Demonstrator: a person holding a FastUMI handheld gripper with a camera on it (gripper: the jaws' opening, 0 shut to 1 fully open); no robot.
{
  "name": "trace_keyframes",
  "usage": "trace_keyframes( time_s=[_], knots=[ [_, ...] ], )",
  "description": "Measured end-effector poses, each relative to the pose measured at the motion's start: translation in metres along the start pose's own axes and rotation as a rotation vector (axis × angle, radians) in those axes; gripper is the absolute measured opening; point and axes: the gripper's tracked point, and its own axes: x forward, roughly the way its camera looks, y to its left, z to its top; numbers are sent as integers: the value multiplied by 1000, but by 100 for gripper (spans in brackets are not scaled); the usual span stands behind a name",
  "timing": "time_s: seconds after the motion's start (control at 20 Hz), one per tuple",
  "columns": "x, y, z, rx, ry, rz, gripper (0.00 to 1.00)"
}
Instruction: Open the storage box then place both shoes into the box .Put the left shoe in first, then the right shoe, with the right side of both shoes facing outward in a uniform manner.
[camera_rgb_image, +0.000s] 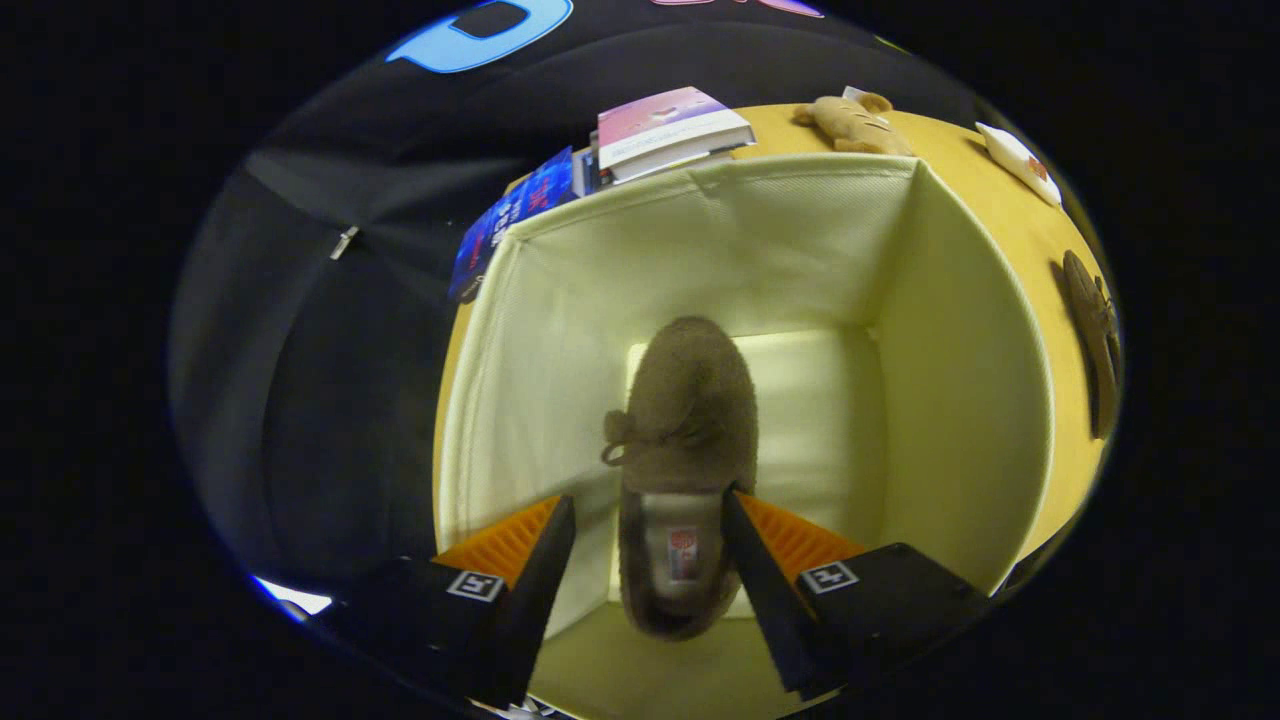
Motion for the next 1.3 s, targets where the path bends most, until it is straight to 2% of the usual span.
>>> trace_keyframes(
  time_s=[0.05,0.15,0.35,0.45,0.7,0.9,1.15,1.3],
  knots=[
    [-8,1,3,-14,-8,15,96],
    [-33,3,13,-59,-40,43,99],
    [-96,-14,46,-217,-192,73,99],
    [-124,-42,56,-308,-255,60,99],
    [-191,-143,87,-418,-369,-26,99],
    [-224,-232,106,-407,-398,-78,99],
    [-243,-344,113,-355,-380,-144,99],
    [-230,-415,112,-372,-338,-191,99]
  ],
)
